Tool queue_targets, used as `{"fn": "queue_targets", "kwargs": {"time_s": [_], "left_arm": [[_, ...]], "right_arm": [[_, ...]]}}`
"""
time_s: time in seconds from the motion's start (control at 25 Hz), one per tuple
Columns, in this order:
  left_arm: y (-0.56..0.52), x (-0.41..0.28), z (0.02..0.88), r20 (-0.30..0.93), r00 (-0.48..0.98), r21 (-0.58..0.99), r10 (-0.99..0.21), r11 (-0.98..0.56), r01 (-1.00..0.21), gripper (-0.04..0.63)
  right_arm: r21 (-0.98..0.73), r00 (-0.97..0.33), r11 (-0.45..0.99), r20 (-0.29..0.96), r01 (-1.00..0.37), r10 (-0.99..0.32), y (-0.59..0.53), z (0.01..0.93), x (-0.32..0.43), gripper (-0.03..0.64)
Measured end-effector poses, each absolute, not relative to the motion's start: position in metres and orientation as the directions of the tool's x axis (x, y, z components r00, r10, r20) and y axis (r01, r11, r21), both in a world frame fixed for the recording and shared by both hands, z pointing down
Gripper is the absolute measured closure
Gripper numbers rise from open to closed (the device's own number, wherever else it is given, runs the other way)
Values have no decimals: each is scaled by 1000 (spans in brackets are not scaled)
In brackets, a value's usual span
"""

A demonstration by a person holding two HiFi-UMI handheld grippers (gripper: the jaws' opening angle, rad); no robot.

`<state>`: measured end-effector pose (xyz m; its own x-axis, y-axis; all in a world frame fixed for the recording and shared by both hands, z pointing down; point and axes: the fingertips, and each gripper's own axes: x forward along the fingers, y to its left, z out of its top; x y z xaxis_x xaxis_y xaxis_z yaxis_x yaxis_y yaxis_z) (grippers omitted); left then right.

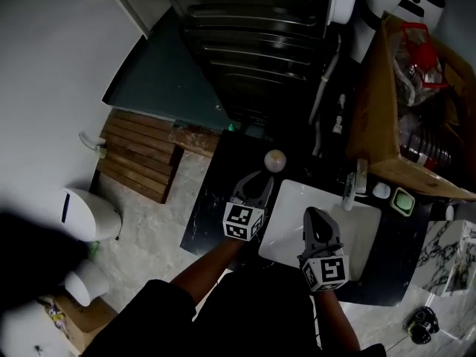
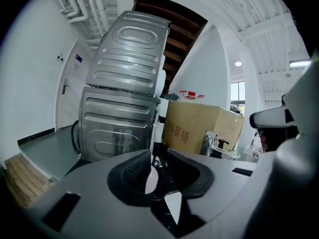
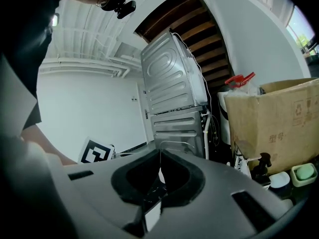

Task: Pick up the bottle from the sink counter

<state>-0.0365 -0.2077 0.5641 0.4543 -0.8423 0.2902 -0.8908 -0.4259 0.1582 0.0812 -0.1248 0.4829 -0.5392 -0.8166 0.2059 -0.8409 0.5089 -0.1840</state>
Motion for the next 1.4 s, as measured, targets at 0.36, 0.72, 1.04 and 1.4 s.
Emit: {"fn": "queue_targets", "kwargs": {"time_s": [0.36, 0.72, 1.04, 1.4], "left_arm": [[-254, -27, 602, 342, 433, 112, -834, -421, -900, 425], [-279, -22, 633, 401, 420, 80, -814, -426, -901, 419], [-293, -18, 633, 383, 399, 46, -833, -414, -909, 376], [-305, -20, 639, 401, 381, 27, -833, -405, -914, 376]], "right_arm": [[-211, -553, 514, 223, -831, -803, -145, 504, 84, 578], [-227, -555, 509, 253, -830, -792, -157, 514, 83, 578], [-234, -542, 491, 277, -839, -793, -167, 531, 94, 578], [-243, -534, 479, 287, -843, -795, -170, 540, 97, 578]]}}
